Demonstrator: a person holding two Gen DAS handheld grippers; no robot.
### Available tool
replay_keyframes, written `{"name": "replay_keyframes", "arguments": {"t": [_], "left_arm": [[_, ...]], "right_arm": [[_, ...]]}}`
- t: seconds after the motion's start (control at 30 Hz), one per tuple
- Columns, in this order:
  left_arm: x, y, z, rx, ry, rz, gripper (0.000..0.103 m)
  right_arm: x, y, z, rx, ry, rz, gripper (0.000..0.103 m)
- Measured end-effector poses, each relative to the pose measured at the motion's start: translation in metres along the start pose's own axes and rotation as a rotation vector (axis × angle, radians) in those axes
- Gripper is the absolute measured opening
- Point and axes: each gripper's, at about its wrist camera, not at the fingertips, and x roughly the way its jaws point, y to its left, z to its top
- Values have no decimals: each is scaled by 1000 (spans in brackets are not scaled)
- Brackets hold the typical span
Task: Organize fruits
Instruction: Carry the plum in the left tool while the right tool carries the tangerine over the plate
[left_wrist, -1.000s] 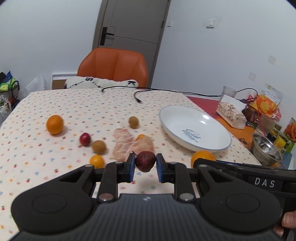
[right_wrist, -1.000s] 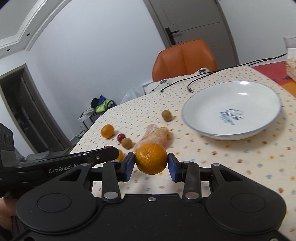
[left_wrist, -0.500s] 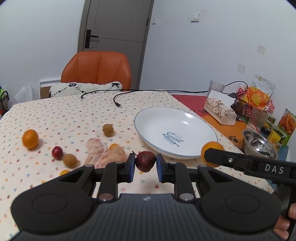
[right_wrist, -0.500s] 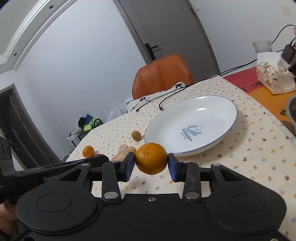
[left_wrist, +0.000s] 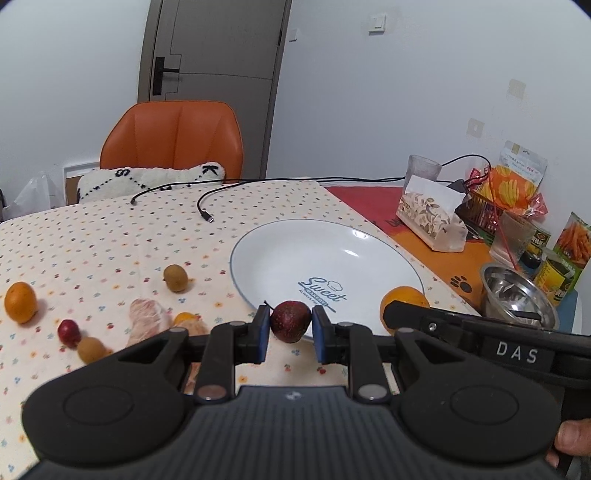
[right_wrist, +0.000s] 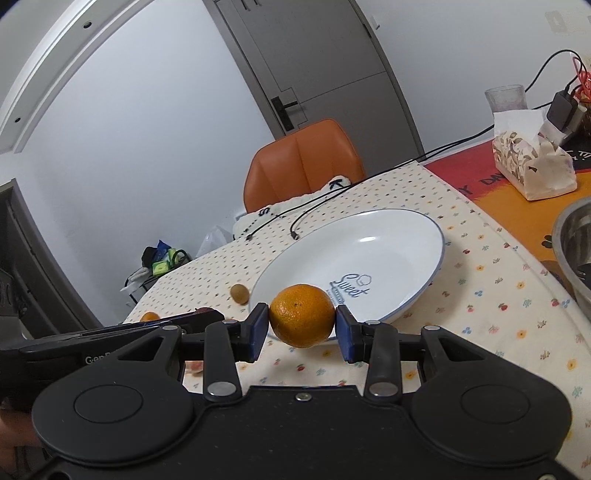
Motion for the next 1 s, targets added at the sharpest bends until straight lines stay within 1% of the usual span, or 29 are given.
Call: {"name": "replay_keyframes", "arguments": {"t": [0.17,0.4,0.53,0.63,0.87,1.0], "left_arm": [[14,-4,5,5,17,4,22],[33,-11,9,12,38,-12,22],[43,-12,11,-5,63,-22,22],[47,-11,12,-2,61,-8,22],[54,-11,11,-14,84,-18,23],[50,-14,9,-18,80,-11,26]], "right_arm": [[9,-7,3,-8,3,-15,37],[15,-17,9,-22,-4,-42,37],[20,-19,11,-35,-3,-65,37],[23,-20,10,-36,5,-70,37],[24,-21,9,-41,13,-75,38],[19,-20,8,-46,-5,-87,41]]}}
